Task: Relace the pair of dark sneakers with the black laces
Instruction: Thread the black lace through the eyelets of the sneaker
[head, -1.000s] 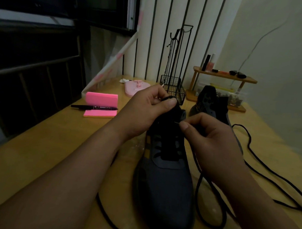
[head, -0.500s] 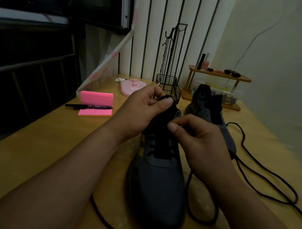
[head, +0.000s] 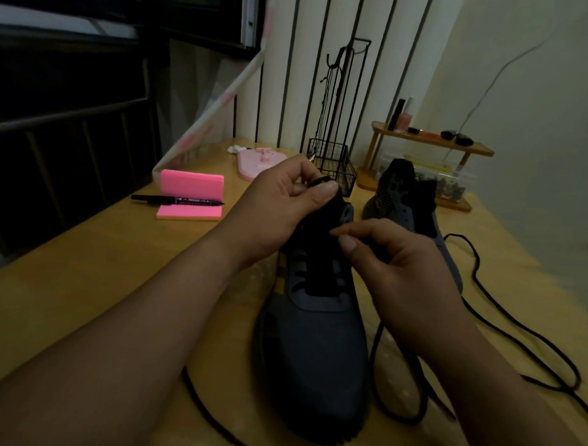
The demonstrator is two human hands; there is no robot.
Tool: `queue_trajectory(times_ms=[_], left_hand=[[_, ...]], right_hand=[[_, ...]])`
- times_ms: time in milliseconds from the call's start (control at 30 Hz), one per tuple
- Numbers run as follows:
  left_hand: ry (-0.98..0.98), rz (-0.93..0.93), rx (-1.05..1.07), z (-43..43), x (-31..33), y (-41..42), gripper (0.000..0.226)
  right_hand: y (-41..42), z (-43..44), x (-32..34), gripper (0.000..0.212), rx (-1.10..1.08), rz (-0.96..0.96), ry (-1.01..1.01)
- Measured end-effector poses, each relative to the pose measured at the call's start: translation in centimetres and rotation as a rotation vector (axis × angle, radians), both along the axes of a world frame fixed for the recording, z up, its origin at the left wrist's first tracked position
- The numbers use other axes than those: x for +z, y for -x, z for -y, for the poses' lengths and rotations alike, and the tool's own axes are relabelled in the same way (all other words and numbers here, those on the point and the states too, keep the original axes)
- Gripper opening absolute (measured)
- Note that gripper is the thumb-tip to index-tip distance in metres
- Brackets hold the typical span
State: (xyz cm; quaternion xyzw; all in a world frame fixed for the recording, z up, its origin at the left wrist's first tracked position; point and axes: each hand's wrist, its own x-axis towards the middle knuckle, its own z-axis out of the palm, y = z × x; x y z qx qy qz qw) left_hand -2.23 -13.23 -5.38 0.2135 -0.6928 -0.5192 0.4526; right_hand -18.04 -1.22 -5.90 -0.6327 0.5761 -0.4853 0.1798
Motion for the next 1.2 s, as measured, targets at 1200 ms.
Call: queue_trajectory(times_ms=[1200], left_hand=[[0.056, 0.054, 0.120, -0.5, -0.1, 0.9, 0.018]], right_hand=[[-1.6, 0.4, -0.2, 0.012, -0.125, 0.119, -0.033]])
